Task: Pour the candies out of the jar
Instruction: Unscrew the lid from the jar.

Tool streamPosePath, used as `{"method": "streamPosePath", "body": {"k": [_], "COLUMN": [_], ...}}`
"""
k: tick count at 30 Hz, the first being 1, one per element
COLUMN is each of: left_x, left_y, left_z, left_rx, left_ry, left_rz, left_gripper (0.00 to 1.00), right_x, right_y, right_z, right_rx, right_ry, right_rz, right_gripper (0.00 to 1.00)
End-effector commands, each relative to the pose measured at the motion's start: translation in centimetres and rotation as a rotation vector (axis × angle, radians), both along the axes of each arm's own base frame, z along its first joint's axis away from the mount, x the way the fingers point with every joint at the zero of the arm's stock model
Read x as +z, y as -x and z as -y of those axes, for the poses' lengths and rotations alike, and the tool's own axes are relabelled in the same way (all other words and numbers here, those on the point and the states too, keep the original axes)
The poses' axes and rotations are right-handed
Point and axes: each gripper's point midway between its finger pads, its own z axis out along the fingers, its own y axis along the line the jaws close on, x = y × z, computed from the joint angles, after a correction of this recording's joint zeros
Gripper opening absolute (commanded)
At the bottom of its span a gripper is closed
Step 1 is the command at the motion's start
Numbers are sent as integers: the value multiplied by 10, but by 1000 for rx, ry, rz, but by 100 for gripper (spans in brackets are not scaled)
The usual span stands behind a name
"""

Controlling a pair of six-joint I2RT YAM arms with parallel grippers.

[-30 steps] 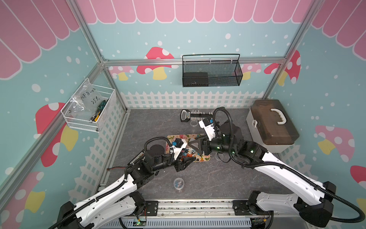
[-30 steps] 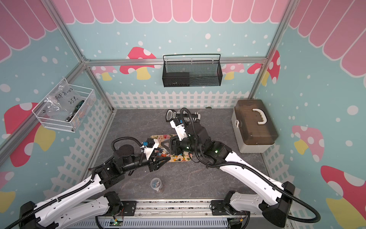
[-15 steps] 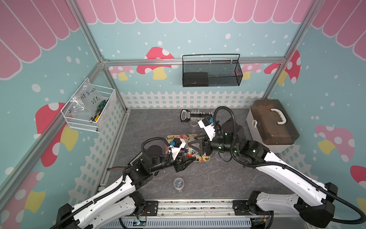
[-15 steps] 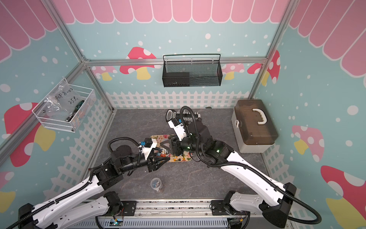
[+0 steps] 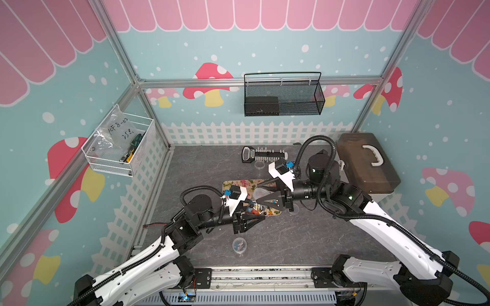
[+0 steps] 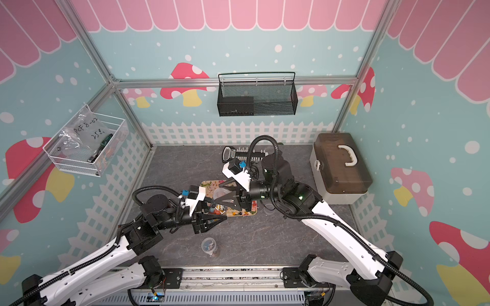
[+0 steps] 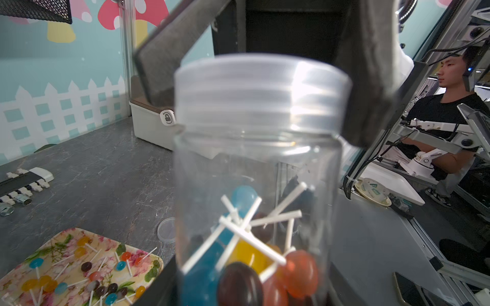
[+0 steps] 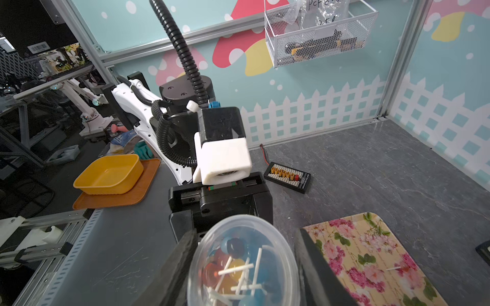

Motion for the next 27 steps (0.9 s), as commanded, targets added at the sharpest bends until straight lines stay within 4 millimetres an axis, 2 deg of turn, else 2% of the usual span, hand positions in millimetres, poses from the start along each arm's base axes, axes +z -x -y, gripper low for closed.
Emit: {"method": "streamPosePath", "body": {"k": [1,3,5,7,9,15,20,27], "left_x": [11,10,10,10,9,0,-6,-15], "left_y": [-1,-6,-12,-15,-19,-26,-36,-42], "left_z": [-3,-5,-8,-11,-13,-14,-18,-16], "left_rx": [14,51,92,122,145,183,243,266], "left_ry": [34,35,45,60,66,32,9,-15], "left_rz": [-35,-23,-7,5,12,23,35,35], "left_gripper": [56,56,56,56,56,57,57,57], "right_x": [20,19,18,16,16,7,6,0], "right_y": [10,8,6,3,-3,-36,-38,-38], "right_z": [4,5,8,10,13,24,26,17], "right_rx": [60,43,11,-21,-74,-341,-400,-422], "right_ry": [-44,-40,-33,-30,-35,-32,-54,-39], "right_rz": [110,102,91,77,42,-179,-293,-333], "right_gripper": [34,43,58,66,69,72,72,73]}}
